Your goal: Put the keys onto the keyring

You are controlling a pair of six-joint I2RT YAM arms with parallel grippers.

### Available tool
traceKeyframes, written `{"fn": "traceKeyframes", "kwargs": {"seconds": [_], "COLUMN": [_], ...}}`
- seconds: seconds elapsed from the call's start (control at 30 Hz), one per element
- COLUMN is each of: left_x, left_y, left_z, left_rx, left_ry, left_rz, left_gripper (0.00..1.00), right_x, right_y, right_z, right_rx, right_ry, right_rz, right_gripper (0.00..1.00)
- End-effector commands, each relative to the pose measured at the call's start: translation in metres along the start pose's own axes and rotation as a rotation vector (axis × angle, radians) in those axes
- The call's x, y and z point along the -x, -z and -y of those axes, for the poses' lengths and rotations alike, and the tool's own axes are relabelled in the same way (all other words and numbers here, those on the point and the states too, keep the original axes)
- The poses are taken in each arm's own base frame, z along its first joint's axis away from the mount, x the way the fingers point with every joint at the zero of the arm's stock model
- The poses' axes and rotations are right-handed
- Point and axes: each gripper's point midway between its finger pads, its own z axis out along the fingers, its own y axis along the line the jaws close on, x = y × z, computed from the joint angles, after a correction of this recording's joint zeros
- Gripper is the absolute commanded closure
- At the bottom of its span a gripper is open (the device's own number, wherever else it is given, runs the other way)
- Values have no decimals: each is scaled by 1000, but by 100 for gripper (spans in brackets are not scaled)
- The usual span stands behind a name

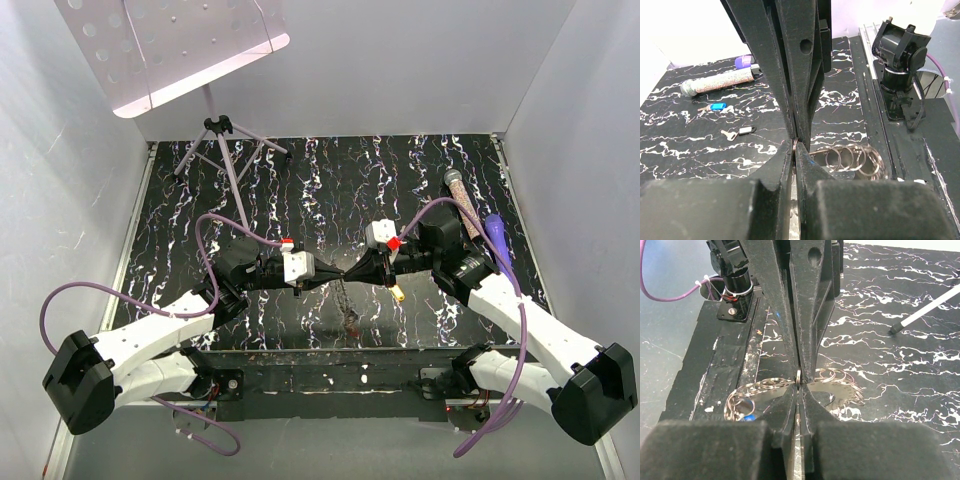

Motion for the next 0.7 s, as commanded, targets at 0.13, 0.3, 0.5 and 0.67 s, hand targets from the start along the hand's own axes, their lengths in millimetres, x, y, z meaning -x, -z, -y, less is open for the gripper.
{"fn": "traceKeyframes", "kwargs": {"seconds": [0.13, 0.3, 0.5, 0.67], "left_x": [20, 17, 15, 15], "left_y": [1, 0, -2, -2], "left_z": [2, 7, 11, 13], "left_rx": [-12, -42, -79, -92], "left_ry": [-44, -35, -26, -19], "left_rz": [62, 49, 29, 27], "left_gripper": [100, 100, 100, 100], "right_x": [10, 8, 6, 4], "right_y": [-1, 1, 3, 4], "right_z": [-7, -10, -13, -15], "right_rx": [39, 45, 53, 57], "right_ry": [59, 71, 73, 73], "right_rz": [18, 4, -9, -15], "right_gripper": [99, 99, 99, 99]}}
